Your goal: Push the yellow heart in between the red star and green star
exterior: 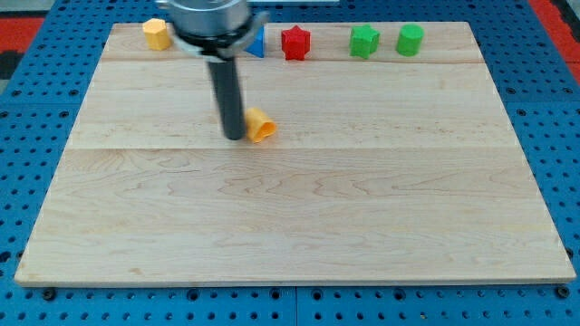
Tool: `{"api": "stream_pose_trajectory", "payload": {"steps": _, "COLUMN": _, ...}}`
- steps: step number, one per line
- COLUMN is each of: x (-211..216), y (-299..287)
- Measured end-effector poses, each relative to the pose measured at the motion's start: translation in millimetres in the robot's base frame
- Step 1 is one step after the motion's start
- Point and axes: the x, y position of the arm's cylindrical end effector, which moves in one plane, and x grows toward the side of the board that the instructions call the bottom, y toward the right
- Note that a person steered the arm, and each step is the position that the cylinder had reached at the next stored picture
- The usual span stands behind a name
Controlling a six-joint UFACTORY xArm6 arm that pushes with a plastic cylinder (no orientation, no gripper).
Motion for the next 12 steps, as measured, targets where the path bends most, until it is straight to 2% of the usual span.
{"api": "stream_pose_trajectory", "payload": {"steps": 1, "x": -2, "y": 35}}
{"api": "stream_pose_trajectory", "payload": {"steps": 2, "x": -36, "y": 39}}
{"api": "stream_pose_trajectory", "payload": {"steps": 3, "x": -66, "y": 13}}
{"api": "stream_pose_trajectory", "payload": {"steps": 4, "x": -66, "y": -10}}
{"api": "stream_pose_trajectory", "payload": {"steps": 6, "x": -93, "y": 21}}
{"api": "stream_pose_trajectory", "payload": {"steps": 11, "x": -81, "y": 108}}
{"api": "stream_pose_trajectory", "payload": {"steps": 12, "x": -100, "y": 109}}
